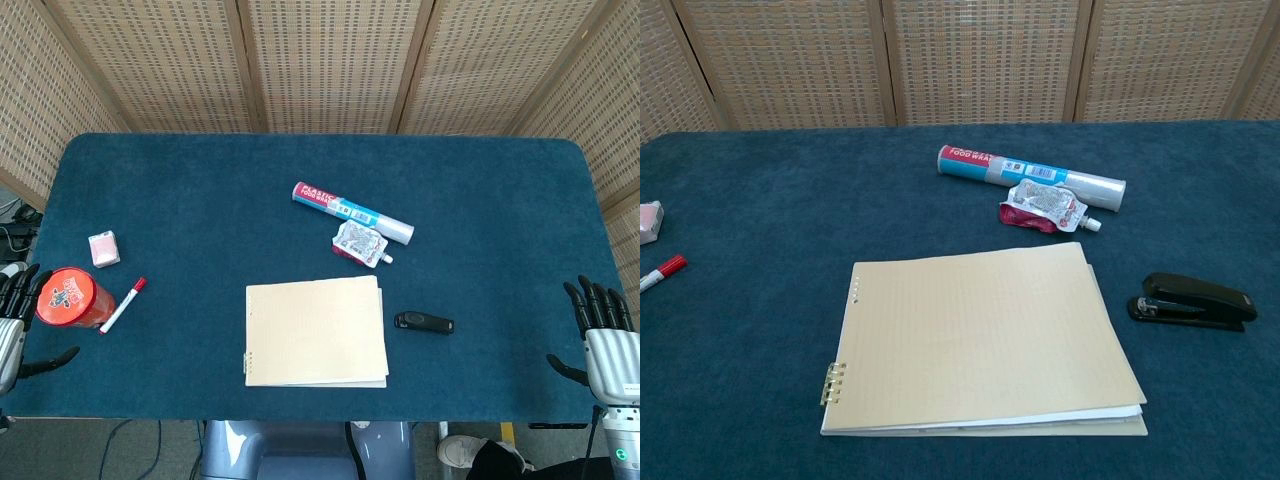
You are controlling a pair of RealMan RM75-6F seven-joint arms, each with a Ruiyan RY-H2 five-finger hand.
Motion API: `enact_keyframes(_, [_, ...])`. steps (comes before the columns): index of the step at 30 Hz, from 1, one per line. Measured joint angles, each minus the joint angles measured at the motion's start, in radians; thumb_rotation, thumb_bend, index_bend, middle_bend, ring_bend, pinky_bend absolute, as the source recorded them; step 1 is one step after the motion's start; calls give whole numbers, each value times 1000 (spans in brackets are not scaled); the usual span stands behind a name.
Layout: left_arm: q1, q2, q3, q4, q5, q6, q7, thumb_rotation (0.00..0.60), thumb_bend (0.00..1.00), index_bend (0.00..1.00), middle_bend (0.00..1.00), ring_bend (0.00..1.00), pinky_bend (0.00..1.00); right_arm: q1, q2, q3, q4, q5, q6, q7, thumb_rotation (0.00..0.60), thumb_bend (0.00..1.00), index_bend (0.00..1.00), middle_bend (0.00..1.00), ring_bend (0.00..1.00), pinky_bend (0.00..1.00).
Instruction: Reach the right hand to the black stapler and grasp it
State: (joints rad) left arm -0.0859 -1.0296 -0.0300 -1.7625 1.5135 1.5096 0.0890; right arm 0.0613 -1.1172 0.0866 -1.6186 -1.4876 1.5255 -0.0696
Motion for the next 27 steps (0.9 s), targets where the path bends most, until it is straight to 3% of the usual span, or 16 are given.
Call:
enact_keyframes(7, [-3,-2,-13,-6,-23,-3,6,600,0,0,0,0,0,10,-15,-2,8,-2,-21,19,600,0,0,0,0,0])
enact_keyframes(10, [-4,-6,-16,-5,-29,-7,10,600,0,0,0,0,0,29,-24,-1,11,7,-65,29,600,0,0,0,0,5])
enact_keyframes(14, [-10,-16,-15,0,-33,-20,40,600,0,0,0,0,0,79,-38,2,19,30,-177,50,600,0,3,63,40,90])
enact_keyframes(21, [-28,-43,-22,6,-70,-57,96,600,0,0,0,0,0,198,-76,21,24,104,-397,122,600,15,211,242,219,243])
enact_keyframes(27, [-41,-56,-34,19,-109,-82,118,600,0,0,0,0,0,250,-159,43,38,213,-462,72,600,117,267,292,265,302])
